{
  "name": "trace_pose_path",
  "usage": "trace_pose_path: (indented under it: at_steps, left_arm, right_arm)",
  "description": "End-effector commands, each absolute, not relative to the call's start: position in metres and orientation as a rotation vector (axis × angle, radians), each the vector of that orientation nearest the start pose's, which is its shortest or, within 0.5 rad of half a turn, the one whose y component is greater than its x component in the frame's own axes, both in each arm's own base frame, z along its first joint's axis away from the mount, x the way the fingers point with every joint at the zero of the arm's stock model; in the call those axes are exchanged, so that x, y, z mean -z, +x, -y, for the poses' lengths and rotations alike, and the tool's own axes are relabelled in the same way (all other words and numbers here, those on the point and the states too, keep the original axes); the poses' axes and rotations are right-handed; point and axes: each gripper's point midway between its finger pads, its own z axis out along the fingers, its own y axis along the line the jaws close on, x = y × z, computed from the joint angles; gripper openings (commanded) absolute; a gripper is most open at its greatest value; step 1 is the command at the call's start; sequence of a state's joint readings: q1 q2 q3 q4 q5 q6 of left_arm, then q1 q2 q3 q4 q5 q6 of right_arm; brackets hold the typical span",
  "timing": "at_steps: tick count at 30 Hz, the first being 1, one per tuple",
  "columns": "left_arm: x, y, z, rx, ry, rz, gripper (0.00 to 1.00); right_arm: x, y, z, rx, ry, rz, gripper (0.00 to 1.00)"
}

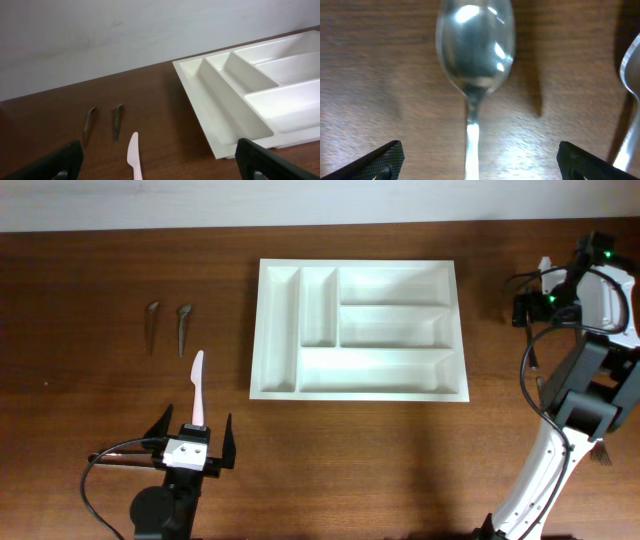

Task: Pack container
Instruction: 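Lower the right gripper and grasp the left spoon's handle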

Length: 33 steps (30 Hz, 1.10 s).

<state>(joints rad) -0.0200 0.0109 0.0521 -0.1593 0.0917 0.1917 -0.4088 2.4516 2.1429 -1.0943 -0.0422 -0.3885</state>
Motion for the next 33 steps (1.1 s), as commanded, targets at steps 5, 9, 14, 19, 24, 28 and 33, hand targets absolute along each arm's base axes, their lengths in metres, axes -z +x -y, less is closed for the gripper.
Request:
trace_pose_path:
  at_steps: [5, 9, 14, 19, 24, 28, 33]
  left_arm:
    - [-0.156, 0.242, 0.018, -0.07, 0.241, -1.67, 0.99]
    - [-0.156, 0.242, 0.018, -0.07, 0.241, -1.67, 0.99]
    - [-0.156, 0.242, 0.018, -0.07, 0.241, -1.67, 0.99]
    - [-0.156, 0.242, 0.018, -0.07, 0.241, -1.67, 0.99]
    - [-0.156, 0.242, 0.018, -0.07, 0.241, -1.67, 0.99]
    - [-0.156, 0.242, 0.018, -0.07, 0.241, -1.67, 0.99]
    - [-0.156, 0.242, 0.018, -0.07, 0.241, -1.67, 0.99]
  right_arm:
    - [0.0, 0.478, 0.191, 0.026, 0.019, -3.01, 0.99]
    - [0.004, 0.476, 0.191, 0.021, 0.022, -3.021, 0.99]
    - [0.004, 0.476, 0.192, 0.026, 0.023, -3.022, 0.99]
    - [0.004, 0.474, 0.197, 0.071, 0.027, -3.029, 0.99]
    - [0.004, 0.474, 0.199, 0.088, 0.028, -3.03, 0.94]
    - [0.004, 0.476, 0.2, 0.092, 0.028, -3.023, 0.55]
    - [0.004, 0.478, 0.201, 0.098, 0.028, -3.013, 0.52]
